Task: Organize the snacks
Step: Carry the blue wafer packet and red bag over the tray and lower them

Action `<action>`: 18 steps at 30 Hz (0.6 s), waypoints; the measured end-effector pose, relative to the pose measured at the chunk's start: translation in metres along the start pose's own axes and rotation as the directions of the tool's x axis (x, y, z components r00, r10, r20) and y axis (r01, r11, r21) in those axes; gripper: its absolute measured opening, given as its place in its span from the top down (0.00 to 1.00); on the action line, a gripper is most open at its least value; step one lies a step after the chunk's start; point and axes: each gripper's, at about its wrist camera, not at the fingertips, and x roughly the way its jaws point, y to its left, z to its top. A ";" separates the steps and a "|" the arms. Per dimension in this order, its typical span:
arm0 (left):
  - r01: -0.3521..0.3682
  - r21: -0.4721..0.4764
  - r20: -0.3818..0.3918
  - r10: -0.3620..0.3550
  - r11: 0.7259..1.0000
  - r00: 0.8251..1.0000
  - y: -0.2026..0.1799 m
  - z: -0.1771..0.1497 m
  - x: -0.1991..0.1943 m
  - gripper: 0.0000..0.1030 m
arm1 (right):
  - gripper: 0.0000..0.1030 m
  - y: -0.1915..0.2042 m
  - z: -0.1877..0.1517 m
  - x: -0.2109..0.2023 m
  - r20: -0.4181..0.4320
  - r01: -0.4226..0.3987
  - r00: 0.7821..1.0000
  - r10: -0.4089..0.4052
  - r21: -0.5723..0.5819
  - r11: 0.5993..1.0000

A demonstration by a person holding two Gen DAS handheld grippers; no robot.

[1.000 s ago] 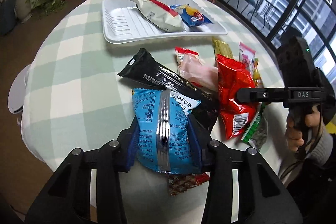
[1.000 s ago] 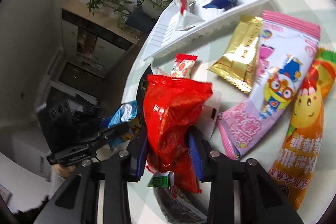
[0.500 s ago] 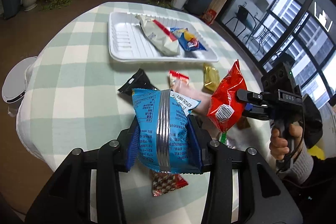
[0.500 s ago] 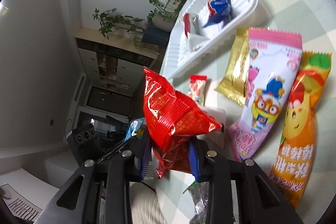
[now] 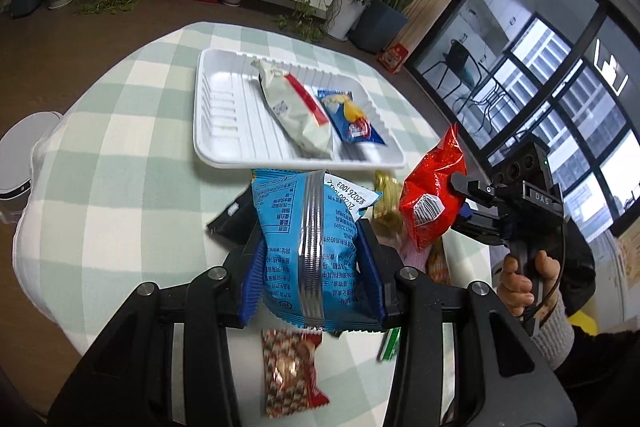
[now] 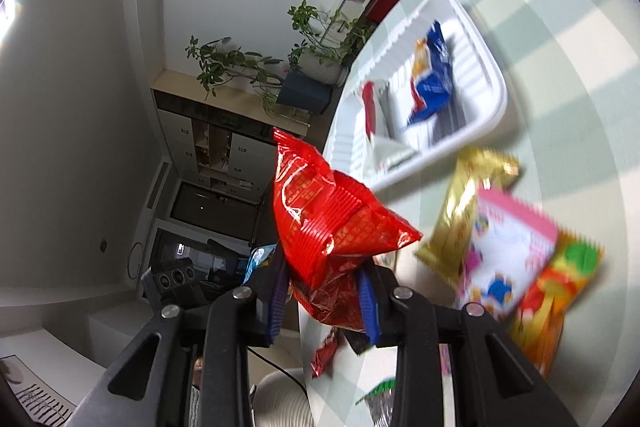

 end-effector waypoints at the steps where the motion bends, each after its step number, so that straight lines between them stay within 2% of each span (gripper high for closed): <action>1: 0.005 -0.008 0.004 -0.005 1.000 1.000 0.001 0.004 0.002 0.62 | 0.67 0.001 0.004 0.001 0.003 0.001 1.000 -0.001 -0.004 1.000; 14: 0.007 -0.051 0.023 -0.006 0.999 1.000 0.008 0.044 0.027 0.62 | 0.67 -0.002 0.033 0.010 0.009 0.011 1.000 -0.011 -0.011 1.000; 18: 0.010 -0.051 0.029 -0.008 0.999 1.000 0.008 0.055 0.035 0.62 | 0.67 -0.005 0.030 0.006 0.013 0.022 1.000 -0.022 -0.017 1.000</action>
